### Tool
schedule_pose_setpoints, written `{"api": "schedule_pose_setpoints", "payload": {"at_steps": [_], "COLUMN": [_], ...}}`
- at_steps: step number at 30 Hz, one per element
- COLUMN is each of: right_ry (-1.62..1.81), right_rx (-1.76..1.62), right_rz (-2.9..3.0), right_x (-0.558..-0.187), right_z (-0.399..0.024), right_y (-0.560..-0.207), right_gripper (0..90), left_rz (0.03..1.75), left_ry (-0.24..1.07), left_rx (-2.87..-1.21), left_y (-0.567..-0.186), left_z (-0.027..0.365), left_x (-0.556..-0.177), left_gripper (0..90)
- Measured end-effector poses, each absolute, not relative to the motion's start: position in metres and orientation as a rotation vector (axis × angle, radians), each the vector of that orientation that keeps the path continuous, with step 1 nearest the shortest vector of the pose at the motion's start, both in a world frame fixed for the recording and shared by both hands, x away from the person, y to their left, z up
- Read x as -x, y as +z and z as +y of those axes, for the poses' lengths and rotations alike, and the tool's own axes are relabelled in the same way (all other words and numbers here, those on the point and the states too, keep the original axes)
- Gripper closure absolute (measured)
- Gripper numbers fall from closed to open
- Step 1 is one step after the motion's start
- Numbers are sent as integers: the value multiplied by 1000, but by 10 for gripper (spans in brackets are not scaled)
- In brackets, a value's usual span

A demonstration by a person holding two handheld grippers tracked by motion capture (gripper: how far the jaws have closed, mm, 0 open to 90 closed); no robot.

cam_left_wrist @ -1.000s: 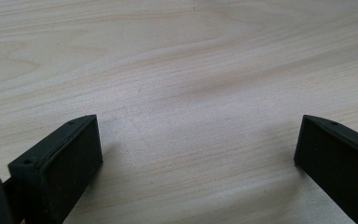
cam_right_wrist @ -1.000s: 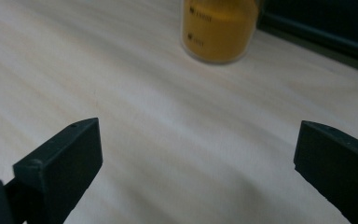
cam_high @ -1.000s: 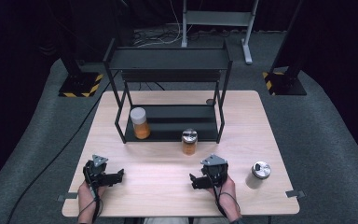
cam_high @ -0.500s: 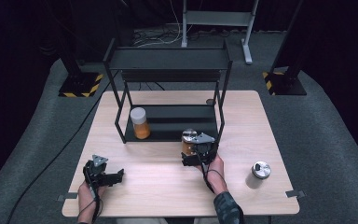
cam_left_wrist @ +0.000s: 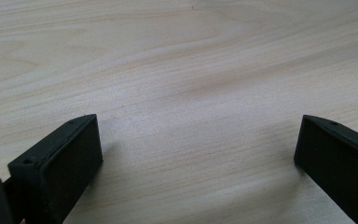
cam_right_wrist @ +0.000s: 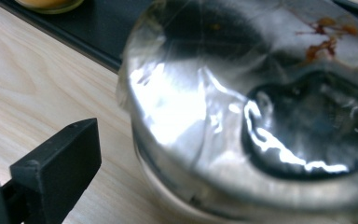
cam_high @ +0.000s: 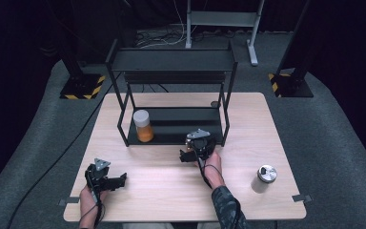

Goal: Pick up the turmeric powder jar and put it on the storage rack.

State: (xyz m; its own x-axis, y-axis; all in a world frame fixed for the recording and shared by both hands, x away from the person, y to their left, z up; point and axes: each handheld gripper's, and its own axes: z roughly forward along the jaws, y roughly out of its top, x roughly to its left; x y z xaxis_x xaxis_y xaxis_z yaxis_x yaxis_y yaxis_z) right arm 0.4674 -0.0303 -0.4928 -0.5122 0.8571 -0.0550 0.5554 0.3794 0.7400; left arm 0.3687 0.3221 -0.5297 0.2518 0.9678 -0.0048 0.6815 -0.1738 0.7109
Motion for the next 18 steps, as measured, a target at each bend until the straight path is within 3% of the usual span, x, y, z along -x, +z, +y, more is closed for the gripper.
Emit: {"api": "schedule_pose_setpoints", "payload": {"at_steps": [14,16,17,18], "right_ry": [974,984,993,993], "right_rx": [-1245,-1243,-1241,-1241], "right_rz": [2208,2204,2191,2191], "right_x": [-474,-473,-472,-472], "right_z": [-33,-34,-36,-36], "right_y": [-501,-501,-501,-501], "right_gripper": [1,32,109,109], "left_rz": [1495,1495,1496,1495], "left_ry": [619,618,618,618], "left_rx": [-1931,-1931,-1931,-1931], "left_y": [-530,-530,-530,-530], "left_z": [322,322,322,322], "left_x": [-369,-369,-369,-369], "left_gripper": [3,3,3,3]}}
